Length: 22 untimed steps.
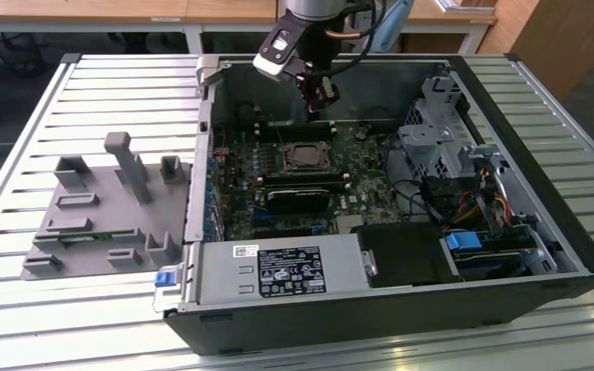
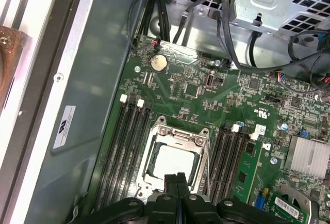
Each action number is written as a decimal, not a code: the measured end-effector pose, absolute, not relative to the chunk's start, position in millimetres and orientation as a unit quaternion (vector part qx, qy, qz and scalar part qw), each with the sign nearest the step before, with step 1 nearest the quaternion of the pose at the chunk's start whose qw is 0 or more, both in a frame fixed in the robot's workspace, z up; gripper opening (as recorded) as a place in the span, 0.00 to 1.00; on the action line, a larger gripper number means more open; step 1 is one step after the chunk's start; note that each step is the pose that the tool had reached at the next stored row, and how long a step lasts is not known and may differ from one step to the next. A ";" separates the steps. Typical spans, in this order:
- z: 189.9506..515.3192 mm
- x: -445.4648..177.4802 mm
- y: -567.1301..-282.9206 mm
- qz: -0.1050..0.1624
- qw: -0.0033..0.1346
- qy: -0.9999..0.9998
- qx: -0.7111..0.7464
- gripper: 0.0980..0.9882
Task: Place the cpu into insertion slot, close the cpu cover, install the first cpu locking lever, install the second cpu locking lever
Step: 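Install the first cpu locking lever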
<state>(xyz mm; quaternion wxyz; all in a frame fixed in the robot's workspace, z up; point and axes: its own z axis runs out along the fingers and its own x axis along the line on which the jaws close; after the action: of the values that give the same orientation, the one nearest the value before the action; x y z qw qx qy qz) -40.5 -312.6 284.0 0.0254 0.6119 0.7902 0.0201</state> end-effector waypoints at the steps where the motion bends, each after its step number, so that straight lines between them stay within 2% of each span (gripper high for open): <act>1: 284.0 -40.5 -312.6 0.020 0.026 0.791 0.611 0.01; 22: 284.0 -40.5 -312.6 0.020 0.026 0.805 0.593 0.01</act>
<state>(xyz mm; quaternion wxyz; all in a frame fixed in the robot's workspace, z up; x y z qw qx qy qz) -40.5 -312.6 284.0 0.0255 0.5927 0.8048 0.0200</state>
